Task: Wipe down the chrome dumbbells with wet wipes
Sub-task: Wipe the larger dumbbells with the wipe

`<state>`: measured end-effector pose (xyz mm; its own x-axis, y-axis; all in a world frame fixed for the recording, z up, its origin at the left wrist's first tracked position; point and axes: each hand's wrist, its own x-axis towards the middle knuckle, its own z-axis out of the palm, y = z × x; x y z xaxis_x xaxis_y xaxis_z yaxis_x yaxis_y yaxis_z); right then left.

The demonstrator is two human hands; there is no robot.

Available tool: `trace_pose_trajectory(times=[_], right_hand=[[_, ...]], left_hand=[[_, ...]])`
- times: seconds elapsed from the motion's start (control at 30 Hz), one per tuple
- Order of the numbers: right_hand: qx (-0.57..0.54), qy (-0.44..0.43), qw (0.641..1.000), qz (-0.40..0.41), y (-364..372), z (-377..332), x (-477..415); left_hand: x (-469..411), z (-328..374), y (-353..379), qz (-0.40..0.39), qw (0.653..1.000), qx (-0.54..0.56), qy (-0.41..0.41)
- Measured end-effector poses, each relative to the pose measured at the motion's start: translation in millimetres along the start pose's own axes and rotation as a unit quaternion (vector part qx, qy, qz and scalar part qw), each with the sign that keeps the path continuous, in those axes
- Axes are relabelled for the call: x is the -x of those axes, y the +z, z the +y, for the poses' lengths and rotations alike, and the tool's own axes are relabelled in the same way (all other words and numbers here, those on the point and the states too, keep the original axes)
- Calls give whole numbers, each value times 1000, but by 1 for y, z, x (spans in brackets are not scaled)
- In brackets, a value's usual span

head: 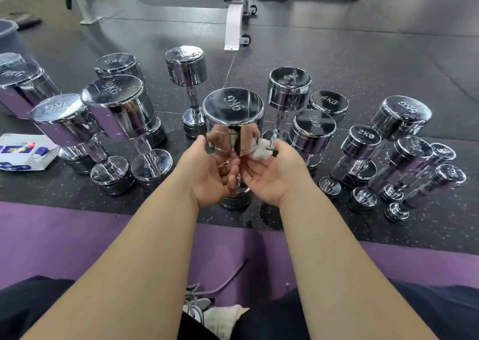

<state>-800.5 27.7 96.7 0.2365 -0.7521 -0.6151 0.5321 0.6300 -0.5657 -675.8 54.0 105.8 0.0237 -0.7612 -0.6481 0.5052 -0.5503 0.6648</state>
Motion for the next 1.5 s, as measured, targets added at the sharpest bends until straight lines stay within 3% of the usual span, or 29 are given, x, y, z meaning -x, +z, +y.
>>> trace_pose_trajectory(times=[0.1,0.3,0.6,0.67,0.77,0.87,1.0,1.17,1.37,1.5], right_hand=[[-53,-8,999,-10,0,-14,-1],[70,-11,997,21,13,-18,-28],[50,21,987,-148,2,-15,-54],[93,11,975,-201,-2,-19,-42],[82,-15,979,-187,-5,-14,-27],[-14,-51,987,-151,-7,0,-22],[-27,-74,989,-127,1,-5,-20],[75,-10,981,-178,4,-20,-41],[126,69,957,-253,6,-22,-57],[142,35,966,-213,3,-20,-56]], left_hand=[[-3,0,-3,52,998,-2,18],[-21,2,-10,141,985,54,86],[-33,0,3,124,980,39,151],[-29,-1,7,117,979,50,158],[-24,-5,7,116,977,53,170],[-18,-4,1,93,983,60,148],[-15,-1,-2,80,979,72,174],[-21,12,-5,58,978,65,190],[-32,1,-4,-43,992,-67,100],[-29,9,1,-121,987,7,110]])
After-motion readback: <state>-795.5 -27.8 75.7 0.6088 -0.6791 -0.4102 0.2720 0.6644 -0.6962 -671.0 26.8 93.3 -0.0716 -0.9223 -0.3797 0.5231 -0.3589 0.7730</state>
